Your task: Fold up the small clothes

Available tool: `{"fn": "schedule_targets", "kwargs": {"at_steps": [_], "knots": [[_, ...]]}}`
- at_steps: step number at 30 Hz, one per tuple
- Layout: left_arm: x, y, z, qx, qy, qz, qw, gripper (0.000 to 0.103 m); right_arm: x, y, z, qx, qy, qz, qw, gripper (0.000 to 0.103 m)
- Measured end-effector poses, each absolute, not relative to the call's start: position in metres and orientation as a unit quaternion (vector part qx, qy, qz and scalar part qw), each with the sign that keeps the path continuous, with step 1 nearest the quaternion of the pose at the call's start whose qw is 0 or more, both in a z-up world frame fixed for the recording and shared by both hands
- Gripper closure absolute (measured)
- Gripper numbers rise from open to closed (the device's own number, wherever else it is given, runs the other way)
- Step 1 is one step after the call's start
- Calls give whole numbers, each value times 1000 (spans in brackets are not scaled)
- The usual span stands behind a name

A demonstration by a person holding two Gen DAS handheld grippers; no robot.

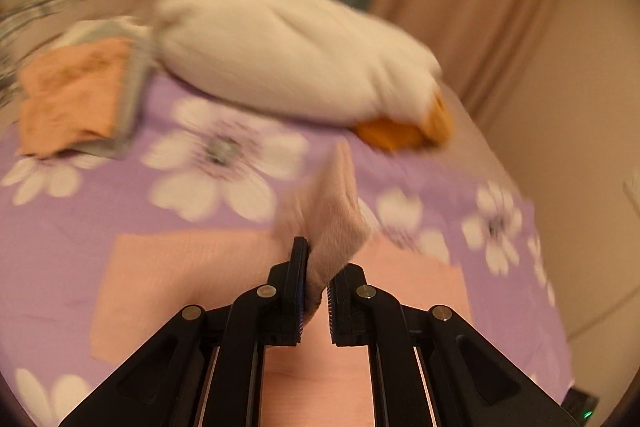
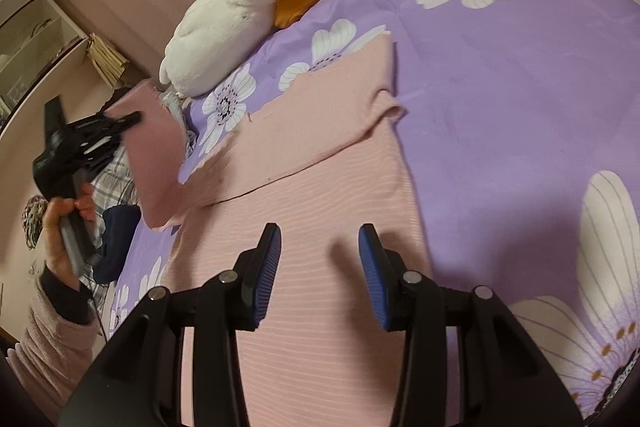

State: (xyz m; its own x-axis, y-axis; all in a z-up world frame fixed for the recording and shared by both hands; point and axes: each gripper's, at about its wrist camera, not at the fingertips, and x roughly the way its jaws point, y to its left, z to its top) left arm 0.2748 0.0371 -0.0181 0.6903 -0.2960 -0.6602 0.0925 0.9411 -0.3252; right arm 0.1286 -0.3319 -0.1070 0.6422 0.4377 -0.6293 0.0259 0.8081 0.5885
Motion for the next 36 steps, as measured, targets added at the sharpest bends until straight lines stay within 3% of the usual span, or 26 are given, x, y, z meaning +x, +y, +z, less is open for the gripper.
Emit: {"fn": "schedule_targets", "kwargs": {"at_steps": [5, 9, 11, 12, 14, 19, 25, 28, 31, 35, 36], "knots": [[281, -32, -70, -83, 435, -128, 887, 97, 124, -346, -111, 299, 405, 112, 857, 61], [275, -63, -98, -62, 480, -142, 863, 95, 128, -347, -110, 302, 406, 116, 855, 52], [272, -68, -105, -53, 497, -151, 853, 73, 135, -345, -108, 305, 408, 125, 852, 48], [271, -70, -106, -54, 504, -157, 847, 49, 139, -344, -106, 307, 408, 128, 850, 45], [266, -68, -107, -66, 507, -174, 842, 32, 151, -338, -104, 313, 406, 142, 846, 44], [243, -38, -95, -87, 490, -193, 845, 32, 189, -312, -101, 325, 411, 181, 832, 44], [208, 52, -74, -144, 442, -149, 873, 32, 246, -259, -108, 270, 445, 196, 831, 44], [191, 105, -71, -170, 429, -103, 881, 32, 272, -238, -117, 233, 463, 177, 837, 48], [177, 149, -76, -204, 425, -69, 879, 32, 291, -219, -129, 202, 486, 162, 834, 62], [165, 182, -91, -236, 432, -33, 870, 32, 302, -198, -130, 137, 486, 134, 853, 91], [164, 187, -93, -243, 433, -29, 868, 32, 303, -196, -128, 127, 485, 132, 855, 94]]}}
